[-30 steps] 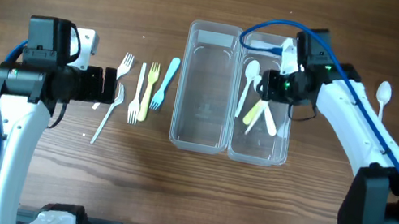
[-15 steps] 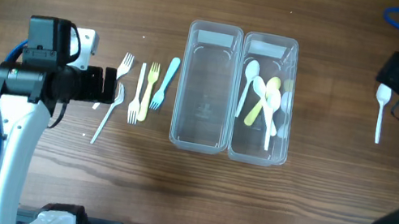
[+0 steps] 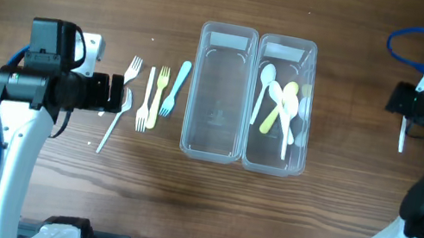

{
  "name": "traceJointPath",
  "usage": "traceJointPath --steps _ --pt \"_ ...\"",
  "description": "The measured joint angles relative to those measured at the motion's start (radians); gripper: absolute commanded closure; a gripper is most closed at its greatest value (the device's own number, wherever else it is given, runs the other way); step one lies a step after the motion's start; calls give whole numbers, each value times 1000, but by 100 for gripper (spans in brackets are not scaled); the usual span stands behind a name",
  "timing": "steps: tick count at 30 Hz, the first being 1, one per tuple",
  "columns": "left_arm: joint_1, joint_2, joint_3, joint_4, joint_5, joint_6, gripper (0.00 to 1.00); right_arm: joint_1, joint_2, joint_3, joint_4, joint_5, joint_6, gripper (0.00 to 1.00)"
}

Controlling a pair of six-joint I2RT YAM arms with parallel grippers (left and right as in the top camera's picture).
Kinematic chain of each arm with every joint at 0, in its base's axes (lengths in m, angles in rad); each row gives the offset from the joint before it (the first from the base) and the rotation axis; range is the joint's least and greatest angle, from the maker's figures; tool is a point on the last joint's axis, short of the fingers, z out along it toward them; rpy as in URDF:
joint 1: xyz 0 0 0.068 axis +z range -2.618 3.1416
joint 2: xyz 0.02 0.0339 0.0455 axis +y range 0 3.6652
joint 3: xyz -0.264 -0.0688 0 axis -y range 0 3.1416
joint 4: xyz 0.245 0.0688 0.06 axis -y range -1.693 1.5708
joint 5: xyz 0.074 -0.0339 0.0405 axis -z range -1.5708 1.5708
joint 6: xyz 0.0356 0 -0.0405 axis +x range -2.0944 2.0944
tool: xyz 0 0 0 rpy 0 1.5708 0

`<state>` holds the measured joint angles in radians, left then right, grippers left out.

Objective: Pack container
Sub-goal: 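Grasp the last white spoon and place it in the right container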

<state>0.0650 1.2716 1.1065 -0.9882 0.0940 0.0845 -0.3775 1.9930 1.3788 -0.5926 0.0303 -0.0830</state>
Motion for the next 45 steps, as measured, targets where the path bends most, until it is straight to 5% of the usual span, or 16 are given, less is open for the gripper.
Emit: traceJointPath --steps 6,12,26,36,45 --pt "0 0 0 0 0 0 0 -11 24 0 0 0 -11 43" --pt "0 0 0 0 0 0 0 -11 68 0 -1 -9 -16 45" --pt "0 0 0 0 0 0 0 -13 83 14 -73 -42 53 96" --pt "0 0 0 1 0 0 0 3 13 1 -212 -183 166 96" --pt "0 0 0 1 0 0 0 303 -448 -1 -230 -349 178 96"
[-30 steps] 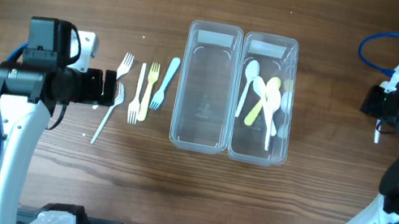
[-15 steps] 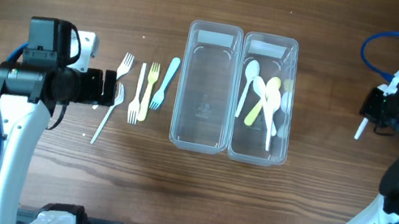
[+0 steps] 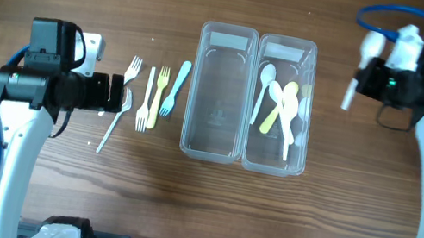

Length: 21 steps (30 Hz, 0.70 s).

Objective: Pack container
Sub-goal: 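Grasp the last white spoon and place it in the right container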

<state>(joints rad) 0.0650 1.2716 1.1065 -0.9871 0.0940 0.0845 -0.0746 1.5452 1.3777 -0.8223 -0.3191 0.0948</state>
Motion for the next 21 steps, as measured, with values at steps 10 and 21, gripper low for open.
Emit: traceJointPath --steps 10,21 --pt "0 0 0 22 113 -4 1 272 124 -93 43 4 24 48" --pt "0 4 236 -79 110 -30 2 120 83 -63 99 46 99 23"
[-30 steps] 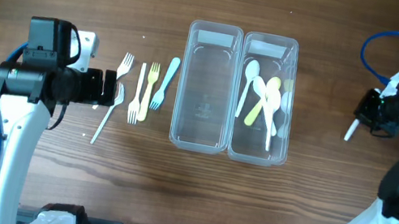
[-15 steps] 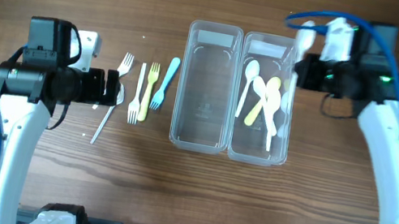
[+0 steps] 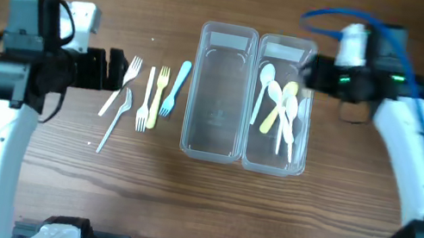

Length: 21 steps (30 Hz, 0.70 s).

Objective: Pack container
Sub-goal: 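Grasp the last white spoon and place it in the right container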

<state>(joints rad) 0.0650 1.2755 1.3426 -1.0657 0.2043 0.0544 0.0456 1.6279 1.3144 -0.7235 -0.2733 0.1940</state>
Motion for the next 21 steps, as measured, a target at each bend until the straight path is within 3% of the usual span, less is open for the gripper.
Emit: traceJointPath --steps 5,7,13,18,21 --pt "0 0 84 -53 -56 -8 1 -260 -53 8 39 17 -15 14" --pt "0 3 84 -72 -66 -8 4 -324 -69 9 53 20 -31 0" --pt "0 118 91 -158 -78 -6 9 -396 -80 9 52 20 -37 0" --pt "-3 349 91 -161 -81 65 24 -395 -80 9 50 19 -30 0" --pt "-30 453 91 -167 -92 115 21 -395 -80 9 48 19 -26 0"
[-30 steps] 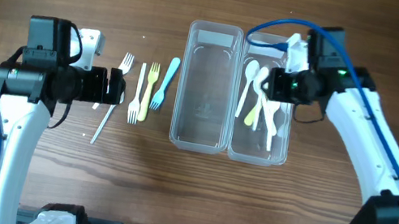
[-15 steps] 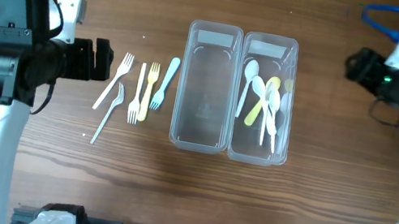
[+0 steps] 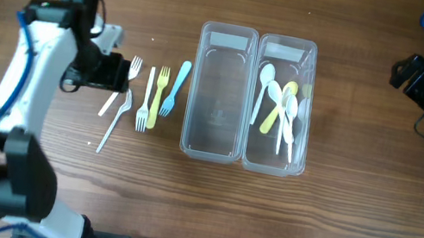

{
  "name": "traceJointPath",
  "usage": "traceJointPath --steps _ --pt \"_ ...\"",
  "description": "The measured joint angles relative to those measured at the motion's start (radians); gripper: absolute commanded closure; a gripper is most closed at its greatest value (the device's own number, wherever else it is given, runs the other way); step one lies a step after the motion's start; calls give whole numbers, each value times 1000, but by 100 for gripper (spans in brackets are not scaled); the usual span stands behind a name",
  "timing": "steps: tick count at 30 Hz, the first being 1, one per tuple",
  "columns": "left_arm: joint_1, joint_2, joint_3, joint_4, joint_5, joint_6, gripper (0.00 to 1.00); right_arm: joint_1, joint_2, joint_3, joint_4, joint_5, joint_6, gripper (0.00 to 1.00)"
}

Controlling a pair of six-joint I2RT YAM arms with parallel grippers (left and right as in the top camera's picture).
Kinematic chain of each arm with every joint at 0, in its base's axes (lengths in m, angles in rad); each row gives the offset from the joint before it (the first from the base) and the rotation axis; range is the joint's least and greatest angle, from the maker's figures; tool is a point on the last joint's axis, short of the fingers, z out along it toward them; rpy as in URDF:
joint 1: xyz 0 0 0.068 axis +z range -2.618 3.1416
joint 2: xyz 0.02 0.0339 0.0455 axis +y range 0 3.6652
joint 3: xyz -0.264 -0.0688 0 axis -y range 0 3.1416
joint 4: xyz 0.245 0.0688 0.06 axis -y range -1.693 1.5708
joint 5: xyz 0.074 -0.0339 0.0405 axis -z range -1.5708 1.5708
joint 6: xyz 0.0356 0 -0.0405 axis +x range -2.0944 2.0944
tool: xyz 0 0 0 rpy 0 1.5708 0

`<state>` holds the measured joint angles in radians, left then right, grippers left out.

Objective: Pack container

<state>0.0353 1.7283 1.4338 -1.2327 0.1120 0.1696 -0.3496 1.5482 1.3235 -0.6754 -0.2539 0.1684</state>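
Two clear containers stand side by side mid-table. The left container (image 3: 219, 91) is empty. The right container (image 3: 273, 152) holds several white and yellow spoons (image 3: 284, 106). Left of the containers lie several forks: white ones (image 3: 146, 94), a yellow one (image 3: 158, 92) and a blue one (image 3: 174, 88). My left gripper (image 3: 119, 75) hovers open over the leftmost white fork (image 3: 132, 65), holding nothing. My right gripper (image 3: 402, 74) is far right of the containers, open and empty.
A long thin white utensil (image 3: 112, 123) lies slanted below the left gripper. The brown wooden table (image 3: 197, 204) carries nothing else. The right arm's blue cable loops near the top right corner.
My right gripper was over the right container; now it is far to the right, empty, and one more white spoon lies among the spoons. The left arm has shifted, its gripper still by the leftmost fork.
My right gripper held a white spoon at the far right edge. Then it carried it nearer the containers, then stood over the right container. Now the spoon lies there and the gripper is back right. My left gripper stayed by the forks, moving slightly up.
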Motion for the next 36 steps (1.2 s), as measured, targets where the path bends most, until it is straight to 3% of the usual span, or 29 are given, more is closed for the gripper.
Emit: traceJointPath --steps 2,6,9,14,28,32,36 --pt "-38 51 0 0 -31 21 20 0 0 0 0 0 3 0" --pt "-107 115 0 -5 -79 64 31 0 0 0 0 0 3 0" --pt "-134 148 -6 -10 -116 95 33 0 0 0 -5 0 3 0" --pt "-132 154 -44 -8 -142 99 34 0 0 0 -16 0 3 0" --pt "-98 155 -228 200 -141 99 45 0 0 0 -30 0 4 0" --pt "-98 155 -275 256 -140 105 75 0 0 0 -35 0 4 0" --pt "-98 155 -314 285 -140 105 93 0 0 0 -43 0 4 0"
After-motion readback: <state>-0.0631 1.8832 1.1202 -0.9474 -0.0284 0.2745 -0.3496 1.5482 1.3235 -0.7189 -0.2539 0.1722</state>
